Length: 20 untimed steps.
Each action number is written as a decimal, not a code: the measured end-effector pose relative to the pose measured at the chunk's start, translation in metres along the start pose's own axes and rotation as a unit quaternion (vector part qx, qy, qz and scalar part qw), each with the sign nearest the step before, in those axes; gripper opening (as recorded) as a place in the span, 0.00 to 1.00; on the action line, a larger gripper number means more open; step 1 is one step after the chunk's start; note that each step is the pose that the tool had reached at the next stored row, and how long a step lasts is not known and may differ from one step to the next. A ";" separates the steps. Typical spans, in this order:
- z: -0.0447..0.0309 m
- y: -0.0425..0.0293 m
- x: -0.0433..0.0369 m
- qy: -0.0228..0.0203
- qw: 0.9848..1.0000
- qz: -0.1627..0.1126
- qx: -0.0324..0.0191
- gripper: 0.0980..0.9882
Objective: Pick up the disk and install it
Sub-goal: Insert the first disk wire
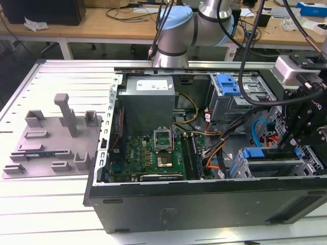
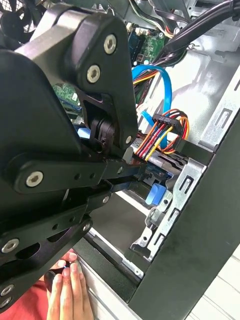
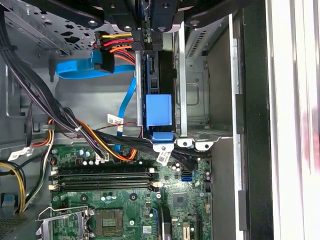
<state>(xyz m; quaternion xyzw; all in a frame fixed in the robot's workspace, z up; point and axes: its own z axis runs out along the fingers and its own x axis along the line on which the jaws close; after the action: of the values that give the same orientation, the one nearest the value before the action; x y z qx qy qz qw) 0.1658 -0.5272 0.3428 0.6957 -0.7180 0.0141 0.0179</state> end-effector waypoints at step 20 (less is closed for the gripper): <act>0.0062 -0.0005 0.0004 0.000 1.000 0.000 0.000 0.08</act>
<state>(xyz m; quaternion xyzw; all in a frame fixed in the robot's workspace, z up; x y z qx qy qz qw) 0.1663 -0.5279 0.3367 0.6957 -0.7179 0.0142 0.0180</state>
